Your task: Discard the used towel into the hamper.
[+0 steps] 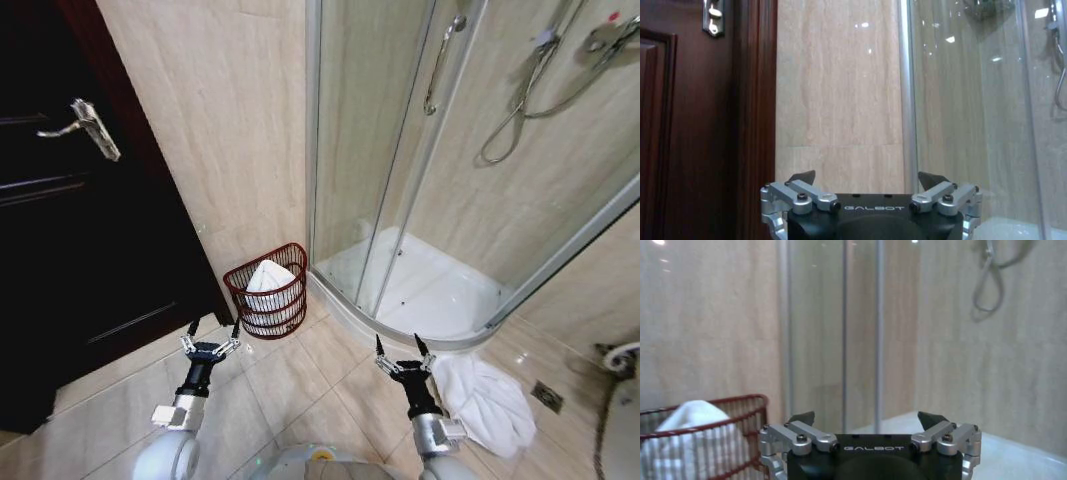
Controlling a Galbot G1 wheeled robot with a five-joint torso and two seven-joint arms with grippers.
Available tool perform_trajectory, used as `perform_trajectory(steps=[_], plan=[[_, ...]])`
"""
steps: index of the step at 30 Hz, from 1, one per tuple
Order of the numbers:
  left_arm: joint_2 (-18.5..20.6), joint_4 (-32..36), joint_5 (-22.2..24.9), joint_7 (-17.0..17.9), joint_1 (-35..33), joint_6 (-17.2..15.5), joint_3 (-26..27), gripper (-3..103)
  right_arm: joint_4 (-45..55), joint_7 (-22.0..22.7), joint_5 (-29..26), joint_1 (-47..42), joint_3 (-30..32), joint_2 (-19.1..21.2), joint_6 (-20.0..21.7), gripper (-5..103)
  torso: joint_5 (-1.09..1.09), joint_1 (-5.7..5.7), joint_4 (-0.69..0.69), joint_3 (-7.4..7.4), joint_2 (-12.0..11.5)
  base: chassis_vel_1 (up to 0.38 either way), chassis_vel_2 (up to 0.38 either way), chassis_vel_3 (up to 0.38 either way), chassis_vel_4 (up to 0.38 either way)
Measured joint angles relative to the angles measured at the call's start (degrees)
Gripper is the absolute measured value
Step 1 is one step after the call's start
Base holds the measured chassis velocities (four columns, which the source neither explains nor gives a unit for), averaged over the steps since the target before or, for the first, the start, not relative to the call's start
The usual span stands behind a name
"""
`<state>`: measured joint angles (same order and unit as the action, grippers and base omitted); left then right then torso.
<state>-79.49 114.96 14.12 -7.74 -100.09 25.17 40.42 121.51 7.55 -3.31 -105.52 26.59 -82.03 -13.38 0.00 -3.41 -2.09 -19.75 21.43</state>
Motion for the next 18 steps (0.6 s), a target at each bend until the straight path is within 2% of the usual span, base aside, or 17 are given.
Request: perform_trajectory(steps=[18], plan=[[-0.68, 0.41, -0.51, -0.4, -0.28, 0.44, 0.32, 100, -0.62, 2.83, -1.09, -3.66, 1.86, 0.09, -3.9, 100, 0.0, 1.37, 0.0, 2.51, -3.87, 0.0, 0.0, 0.0, 0.0]])
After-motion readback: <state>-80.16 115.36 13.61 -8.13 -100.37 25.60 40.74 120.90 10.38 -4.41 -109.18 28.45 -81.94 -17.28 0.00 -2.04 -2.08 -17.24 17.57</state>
